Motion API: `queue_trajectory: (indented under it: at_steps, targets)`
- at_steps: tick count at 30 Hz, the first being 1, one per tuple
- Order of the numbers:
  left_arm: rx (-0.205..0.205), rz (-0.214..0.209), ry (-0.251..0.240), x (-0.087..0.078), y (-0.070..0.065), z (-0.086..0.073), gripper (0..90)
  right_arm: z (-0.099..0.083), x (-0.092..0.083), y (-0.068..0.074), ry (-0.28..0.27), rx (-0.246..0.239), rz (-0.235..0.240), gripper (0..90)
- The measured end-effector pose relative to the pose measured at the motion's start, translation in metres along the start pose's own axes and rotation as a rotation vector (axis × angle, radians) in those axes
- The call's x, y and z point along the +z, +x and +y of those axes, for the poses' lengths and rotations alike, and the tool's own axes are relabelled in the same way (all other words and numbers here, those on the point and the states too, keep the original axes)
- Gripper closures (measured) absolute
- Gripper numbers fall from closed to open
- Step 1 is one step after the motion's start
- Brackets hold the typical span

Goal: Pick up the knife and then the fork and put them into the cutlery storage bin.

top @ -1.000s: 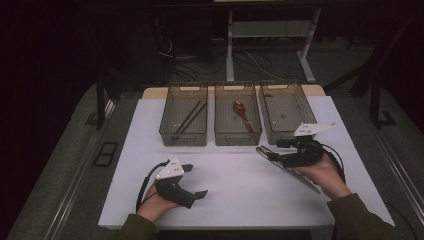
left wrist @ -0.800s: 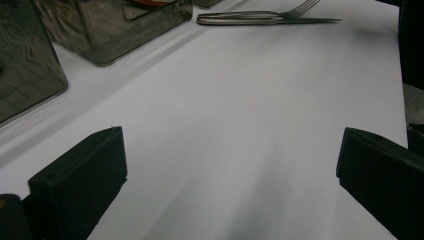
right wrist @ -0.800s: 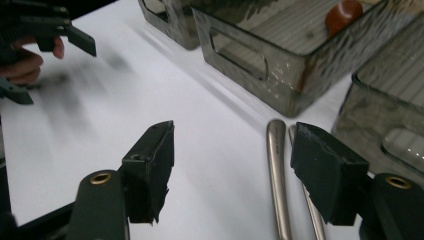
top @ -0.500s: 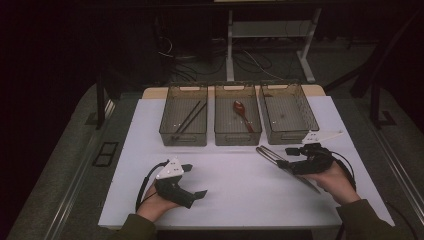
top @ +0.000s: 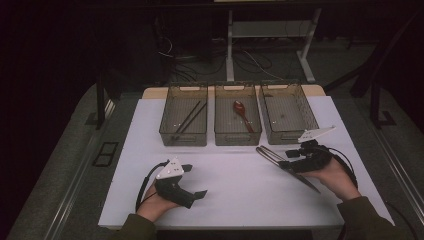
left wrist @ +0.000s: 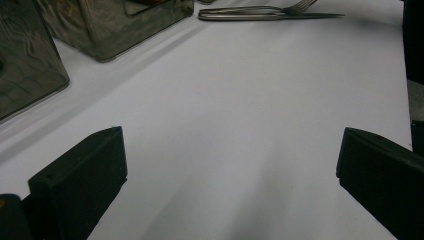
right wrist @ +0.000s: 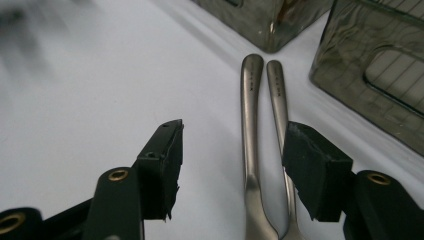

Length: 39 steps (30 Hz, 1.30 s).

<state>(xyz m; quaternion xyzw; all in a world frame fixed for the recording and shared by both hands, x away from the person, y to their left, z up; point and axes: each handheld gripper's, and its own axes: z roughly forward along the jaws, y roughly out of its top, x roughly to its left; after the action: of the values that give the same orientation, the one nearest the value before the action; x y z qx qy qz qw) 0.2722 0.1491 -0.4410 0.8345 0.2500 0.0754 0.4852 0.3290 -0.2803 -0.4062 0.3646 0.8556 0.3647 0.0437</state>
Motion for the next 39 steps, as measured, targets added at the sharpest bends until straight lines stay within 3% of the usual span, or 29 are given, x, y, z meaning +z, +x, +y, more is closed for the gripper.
queue_trajectory:
  at_steps: [6,14,25,39]
  targets:
    - [-0.004,0.003,-0.002,0.001,0.000,0.000,0.0,0.010,0.007,-0.002,0.103,-0.044,-0.032,48.8]
    - [-0.002,0.000,0.006,0.001,0.000,0.000,0.0,0.021,0.019,-0.008,0.221,-0.062,-0.028,57.4]
    - [-0.003,0.000,0.003,0.001,0.000,-0.001,0.0,0.035,0.039,-0.006,0.360,-0.105,-0.041,66.8]
    - [-0.002,-0.004,0.009,0.002,0.000,-0.001,0.0,0.037,0.053,-0.006,0.477,-0.151,-0.057,73.1]
